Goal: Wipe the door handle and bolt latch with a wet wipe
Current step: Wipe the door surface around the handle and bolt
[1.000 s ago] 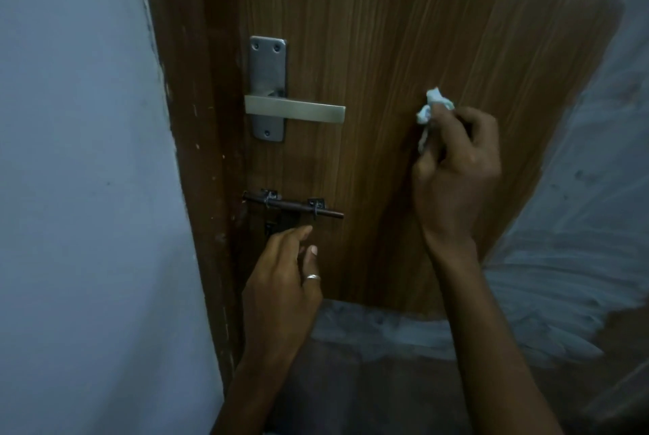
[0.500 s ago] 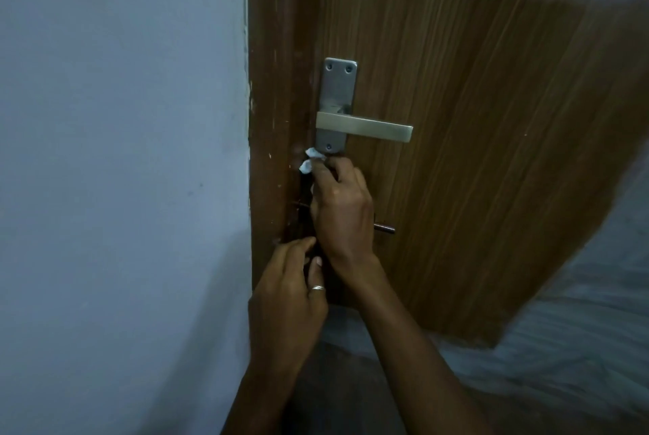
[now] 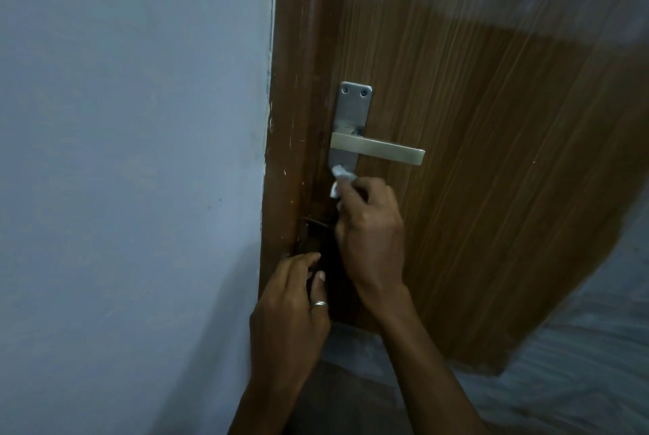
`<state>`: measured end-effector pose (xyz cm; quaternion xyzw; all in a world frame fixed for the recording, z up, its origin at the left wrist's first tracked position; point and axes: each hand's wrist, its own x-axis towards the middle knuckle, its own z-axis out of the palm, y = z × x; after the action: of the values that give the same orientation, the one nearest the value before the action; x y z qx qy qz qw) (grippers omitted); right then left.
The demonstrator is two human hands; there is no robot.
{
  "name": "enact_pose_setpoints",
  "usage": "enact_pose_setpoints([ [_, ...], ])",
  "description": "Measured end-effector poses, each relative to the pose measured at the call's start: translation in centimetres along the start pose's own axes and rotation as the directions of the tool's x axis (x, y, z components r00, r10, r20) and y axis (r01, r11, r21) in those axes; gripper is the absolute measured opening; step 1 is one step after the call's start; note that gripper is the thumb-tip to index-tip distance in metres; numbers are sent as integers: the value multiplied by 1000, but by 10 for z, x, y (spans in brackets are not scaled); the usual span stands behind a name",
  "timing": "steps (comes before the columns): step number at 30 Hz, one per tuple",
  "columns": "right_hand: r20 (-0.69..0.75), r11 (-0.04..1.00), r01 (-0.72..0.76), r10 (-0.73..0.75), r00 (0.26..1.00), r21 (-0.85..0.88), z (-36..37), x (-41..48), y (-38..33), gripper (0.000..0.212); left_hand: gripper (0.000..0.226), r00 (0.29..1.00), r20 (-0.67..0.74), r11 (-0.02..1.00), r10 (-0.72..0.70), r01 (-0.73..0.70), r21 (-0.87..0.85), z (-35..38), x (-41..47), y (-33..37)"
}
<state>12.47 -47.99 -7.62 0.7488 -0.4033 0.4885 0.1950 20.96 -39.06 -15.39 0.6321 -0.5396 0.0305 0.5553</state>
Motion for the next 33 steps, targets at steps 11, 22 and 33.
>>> enact_pose_setpoints([
  [11,62,1000,19,-19,998,1,27,5,-22,35,29,1000,13,999,-21,21,36,4,0,-9],
  [22,-124,993,117,-120,985,-34,-57,45,-41,28,28,1000,-11,1000,-20,20,-6,4,6,-3],
  [33,-40,963,170,-182,982,-207,-84,20,26,24,23,1000,-15,998,24,-25,-57,7,1,6],
])
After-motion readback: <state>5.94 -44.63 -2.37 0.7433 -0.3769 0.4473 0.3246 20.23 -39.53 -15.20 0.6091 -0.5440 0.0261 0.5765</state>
